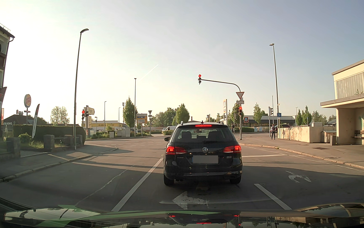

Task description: Follow the waypoints while adhering to traffic rules and regulations

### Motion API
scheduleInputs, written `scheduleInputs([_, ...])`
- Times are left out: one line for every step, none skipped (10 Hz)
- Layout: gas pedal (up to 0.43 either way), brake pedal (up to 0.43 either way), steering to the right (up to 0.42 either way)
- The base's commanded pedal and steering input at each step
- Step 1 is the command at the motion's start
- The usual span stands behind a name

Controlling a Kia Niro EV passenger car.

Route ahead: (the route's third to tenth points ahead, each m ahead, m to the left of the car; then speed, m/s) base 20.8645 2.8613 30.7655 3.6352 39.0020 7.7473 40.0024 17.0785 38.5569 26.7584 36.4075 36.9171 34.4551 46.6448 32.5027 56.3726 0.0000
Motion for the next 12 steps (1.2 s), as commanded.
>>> scheduleInputs([0.0,0.366,-0.005])
scheduleInputs([0.0,0.366,-0.005])
scheduleInputs([0.0,0.36,-0.005])
scheduleInputs([0.0,0.36,-0.005])
scheduleInputs([0.0,0.366,-0.005])
scheduleInputs([0.0,0.366,-0.006])
scheduleInputs([0.0,0.366,-0.005])
scheduleInputs([0.0,0.366,-0.005])
scheduleInputs([0.0,0.366,-0.005])
scheduleInputs([0.0,0.36,-0.005])
scheduleInputs([0.0,0.36,-0.005])
scheduleInputs([0.0,0.36,-0.005])
